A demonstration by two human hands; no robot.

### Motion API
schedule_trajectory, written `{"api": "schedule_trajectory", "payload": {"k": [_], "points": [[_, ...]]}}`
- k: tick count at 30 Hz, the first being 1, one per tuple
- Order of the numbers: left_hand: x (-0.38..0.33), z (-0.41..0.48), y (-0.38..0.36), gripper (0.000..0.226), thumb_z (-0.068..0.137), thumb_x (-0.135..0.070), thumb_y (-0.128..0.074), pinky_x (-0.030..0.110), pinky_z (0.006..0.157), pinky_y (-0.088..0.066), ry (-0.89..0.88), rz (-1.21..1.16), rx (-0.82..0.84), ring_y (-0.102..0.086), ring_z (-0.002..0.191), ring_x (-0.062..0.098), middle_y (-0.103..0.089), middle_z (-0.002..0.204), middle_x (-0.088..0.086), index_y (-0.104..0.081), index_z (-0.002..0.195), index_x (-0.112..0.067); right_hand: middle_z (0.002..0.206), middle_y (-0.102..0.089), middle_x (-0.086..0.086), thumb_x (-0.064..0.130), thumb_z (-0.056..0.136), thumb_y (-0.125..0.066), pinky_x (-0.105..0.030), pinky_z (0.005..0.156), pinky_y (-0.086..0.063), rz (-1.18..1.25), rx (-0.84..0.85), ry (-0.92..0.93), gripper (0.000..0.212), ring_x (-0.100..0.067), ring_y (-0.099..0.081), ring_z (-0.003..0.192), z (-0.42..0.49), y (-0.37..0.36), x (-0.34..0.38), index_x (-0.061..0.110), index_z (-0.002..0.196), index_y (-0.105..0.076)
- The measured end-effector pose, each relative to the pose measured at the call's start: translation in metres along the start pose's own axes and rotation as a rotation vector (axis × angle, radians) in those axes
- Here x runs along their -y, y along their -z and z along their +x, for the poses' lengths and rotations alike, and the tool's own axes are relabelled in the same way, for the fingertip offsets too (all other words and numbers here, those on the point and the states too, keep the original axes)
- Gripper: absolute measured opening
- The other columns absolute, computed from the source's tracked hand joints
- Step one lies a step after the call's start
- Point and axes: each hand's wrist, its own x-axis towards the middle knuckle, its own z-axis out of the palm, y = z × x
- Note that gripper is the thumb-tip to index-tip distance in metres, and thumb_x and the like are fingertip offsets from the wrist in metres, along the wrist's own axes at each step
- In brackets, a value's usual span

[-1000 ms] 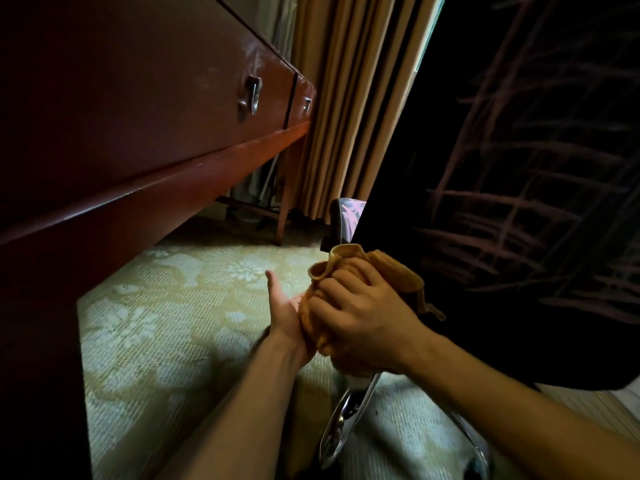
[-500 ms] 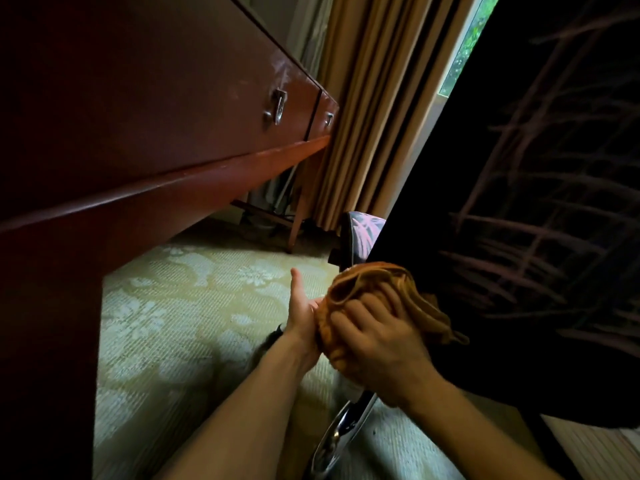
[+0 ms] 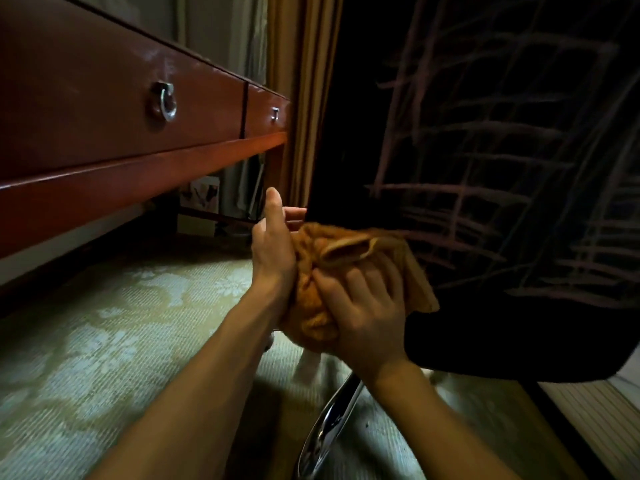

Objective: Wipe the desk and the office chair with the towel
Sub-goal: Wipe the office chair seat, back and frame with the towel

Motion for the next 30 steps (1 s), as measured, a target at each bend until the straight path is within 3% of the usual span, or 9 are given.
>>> {"api": "schedule_trajectory", "payload": {"k": [5,8,12,15,18,21,25,27,30], "points": [[-0.001,-0.009,-0.008,0.084,0.084,-0.082,-0.04,0.043,0.068,-0.049,-0.238,0.242,0.071,-0.06,0.073,0.016,-0.063,0.077,0.002,-0.064,0.092,-0.002,0.096,-0.069,-0.002,0.038,0.089,-0.078,-0.044,0.102,-0.042,0.025,0.092,0.137,0.02,-0.026,-0.063,0.089,-0.022,0.022,-0.007,0.022,0.101,-0.077],[0.003,-0.019,-0.007,0.067,0.089,-0.077,-0.036,0.049,0.069,-0.046,-0.335,0.323,0.06,-0.052,0.068,0.012,-0.055,0.069,-0.009,-0.056,0.083,-0.014,0.113,-0.074,-0.003,0.032,0.095,-0.074,-0.051,0.106,-0.04,0.039,-0.028,0.109,0.017,-0.026,-0.061,0.103,0.0,0.046,-0.022,0.021,0.108,-0.078],[0.006,-0.026,-0.016,0.055,0.093,-0.073,-0.032,0.045,0.066,-0.046,-0.33,0.318,0.01,-0.05,0.064,0.01,-0.053,0.066,-0.013,-0.05,0.079,-0.023,0.13,-0.071,-0.004,0.033,0.101,-0.067,-0.054,0.114,-0.033,0.015,-0.193,-0.028,0.022,-0.028,-0.06,0.122,0.038,0.053,-0.041,0.021,0.116,-0.077],[0.008,-0.029,-0.023,0.048,0.104,-0.063,-0.032,0.038,0.064,-0.044,-0.349,0.35,-0.072,-0.051,0.063,0.004,-0.055,0.067,-0.014,-0.05,0.079,-0.027,0.125,-0.072,-0.008,0.036,0.092,-0.075,-0.052,0.112,-0.033,-0.023,-0.069,-0.086,0.029,-0.033,-0.059,0.121,0.017,0.035,-0.039,0.019,0.114,-0.078],[0.004,-0.024,-0.023,0.047,0.107,-0.058,-0.034,0.036,0.066,-0.044,-0.339,0.391,-0.095,-0.054,0.066,0.002,-0.058,0.075,-0.01,-0.055,0.081,-0.024,0.11,-0.075,-0.006,0.04,0.077,-0.083,-0.047,0.097,-0.038,-0.067,0.088,-0.031,0.034,-0.029,-0.053,0.11,-0.044,0.023,-0.033,0.022,0.106,-0.08],[0.001,-0.02,-0.021,0.048,0.105,-0.059,-0.037,0.033,0.065,-0.043,-0.286,0.326,-0.087,-0.052,0.063,0.003,-0.055,0.068,-0.013,-0.052,0.075,-0.024,0.109,-0.075,-0.005,0.036,0.085,-0.077,-0.046,0.095,-0.039,-0.034,0.135,0.05,0.024,-0.027,-0.054,0.11,-0.066,0.03,-0.034,0.021,0.103,-0.079],[0.003,-0.021,-0.029,0.047,0.105,-0.057,-0.04,0.031,0.067,-0.044,-0.246,0.214,-0.163,-0.055,0.068,0.006,-0.059,0.074,-0.009,-0.057,0.081,-0.021,0.12,-0.075,-0.008,0.043,0.11,-0.04,-0.054,0.1,-0.042,0.042,-0.01,-0.05,0.046,-0.033,-0.062,0.116,-0.023,0.06,-0.043,0.018,0.115,-0.078],[0.004,-0.021,-0.031,0.043,0.106,-0.056,-0.039,0.031,0.066,-0.043,-0.252,0.207,-0.186,-0.056,0.069,0.003,-0.061,0.077,-0.008,-0.058,0.084,-0.024,0.126,-0.073,-0.008,0.043,0.111,-0.042,-0.06,0.103,-0.04,0.031,-0.151,-0.061,0.038,-0.032,-0.06,0.123,0.012,0.075,-0.049,0.021,0.123,-0.071],[0.002,-0.02,-0.029,0.042,0.107,-0.053,-0.04,0.03,0.06,-0.037,-0.27,0.24,-0.179,-0.051,0.058,-0.003,-0.055,0.067,-0.013,-0.053,0.077,-0.026,0.138,-0.066,-0.007,0.042,0.101,-0.066,-0.062,0.112,-0.033,-0.092,-0.257,-0.111,0.031,-0.029,-0.053,0.133,0.053,0.074,-0.056,0.024,0.127,-0.068]]}}
